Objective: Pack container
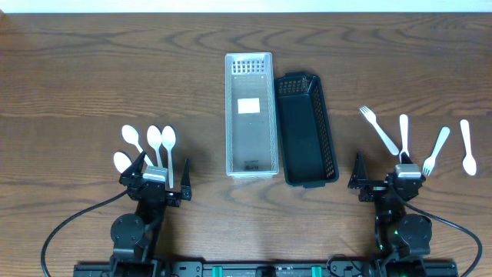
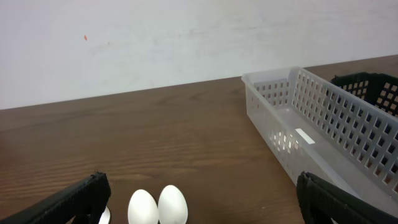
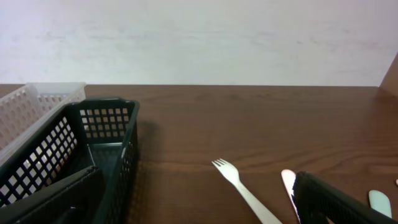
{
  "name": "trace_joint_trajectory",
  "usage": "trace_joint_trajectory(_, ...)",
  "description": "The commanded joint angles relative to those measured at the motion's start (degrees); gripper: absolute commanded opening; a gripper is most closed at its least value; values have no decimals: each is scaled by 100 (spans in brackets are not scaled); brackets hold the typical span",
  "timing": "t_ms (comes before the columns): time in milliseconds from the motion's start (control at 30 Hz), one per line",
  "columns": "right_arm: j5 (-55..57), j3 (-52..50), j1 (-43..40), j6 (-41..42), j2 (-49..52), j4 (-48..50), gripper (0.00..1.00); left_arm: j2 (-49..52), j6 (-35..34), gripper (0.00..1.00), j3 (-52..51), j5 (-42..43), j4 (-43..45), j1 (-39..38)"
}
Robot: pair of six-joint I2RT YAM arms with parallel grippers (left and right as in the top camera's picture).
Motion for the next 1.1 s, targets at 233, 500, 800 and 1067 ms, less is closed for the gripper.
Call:
trace_joint_trajectory(233, -332, -9, 42, 81, -20, -20, 99, -35, -11, 98, -105, 192, -162, 35)
trace_joint_trajectory(500, -839, 59, 42, 507, -20, 398, 99, -35, -15, 98, -105, 188, -149, 35)
trace_joint_trajectory(800, -1045, 966, 37, 715, 295, -1110, 99, 238, -1519, 98, 601, 190, -619, 35)
trace_joint_trajectory(1067, -1154, 2981, 37, 715, 2070, -2680, 99, 1926, -1515, 98, 2640, 212, -2149, 33)
